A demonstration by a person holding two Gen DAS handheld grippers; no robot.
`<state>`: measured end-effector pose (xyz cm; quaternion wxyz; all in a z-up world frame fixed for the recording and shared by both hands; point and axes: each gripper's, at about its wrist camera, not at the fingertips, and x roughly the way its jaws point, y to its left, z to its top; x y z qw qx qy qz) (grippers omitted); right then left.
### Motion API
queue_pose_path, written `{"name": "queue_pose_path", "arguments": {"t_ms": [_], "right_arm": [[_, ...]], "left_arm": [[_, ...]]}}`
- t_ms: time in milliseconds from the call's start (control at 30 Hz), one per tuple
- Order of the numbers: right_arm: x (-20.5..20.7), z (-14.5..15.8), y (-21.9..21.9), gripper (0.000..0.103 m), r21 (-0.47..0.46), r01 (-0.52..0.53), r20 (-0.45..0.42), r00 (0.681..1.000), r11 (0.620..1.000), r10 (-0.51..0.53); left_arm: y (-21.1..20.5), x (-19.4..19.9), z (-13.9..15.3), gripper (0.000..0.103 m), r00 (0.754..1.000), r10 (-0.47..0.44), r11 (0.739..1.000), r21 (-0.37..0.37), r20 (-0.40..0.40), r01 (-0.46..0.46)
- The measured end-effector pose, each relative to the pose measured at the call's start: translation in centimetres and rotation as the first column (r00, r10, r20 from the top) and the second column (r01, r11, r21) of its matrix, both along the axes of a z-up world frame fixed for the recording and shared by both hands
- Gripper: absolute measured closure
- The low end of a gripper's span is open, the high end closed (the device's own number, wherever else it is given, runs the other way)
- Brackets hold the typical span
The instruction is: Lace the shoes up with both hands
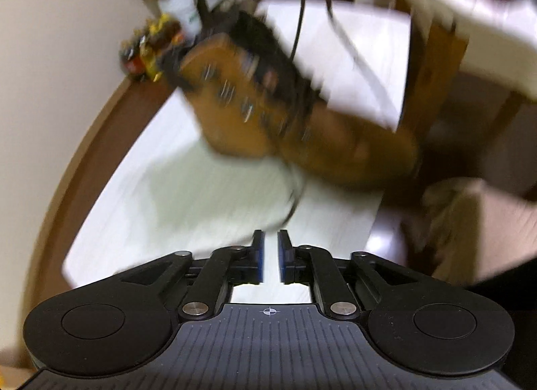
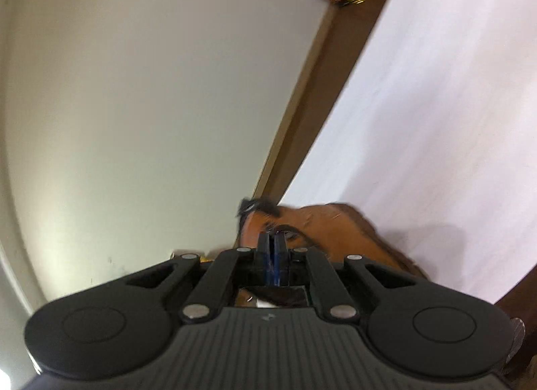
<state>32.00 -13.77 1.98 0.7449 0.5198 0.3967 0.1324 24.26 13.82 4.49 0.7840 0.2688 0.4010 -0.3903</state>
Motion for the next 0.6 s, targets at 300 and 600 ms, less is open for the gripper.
{"name": "queue_pose_path", "arguments": {"t_ms": [300, 600], "right_arm": [[0.4, 1.1, 2.5, 0.100, 0.047, -0.072, -0.025, 0.997, 0.996, 0.073], [0.0, 1.1, 3.1, 0.100, 0.073, -0.157, -0.005, 0.987, 0.985, 0.158]], "left_arm": [[-7.6, 2.7, 0.2, 0.085, 0.997, -0.062, 0.976, -0.209, -0.034, 0.054], [-10.5, 5.5, -0.2, 0.099, 0.992, -0.065, 0.963, -0.267, -0.109, 0.034]]}}
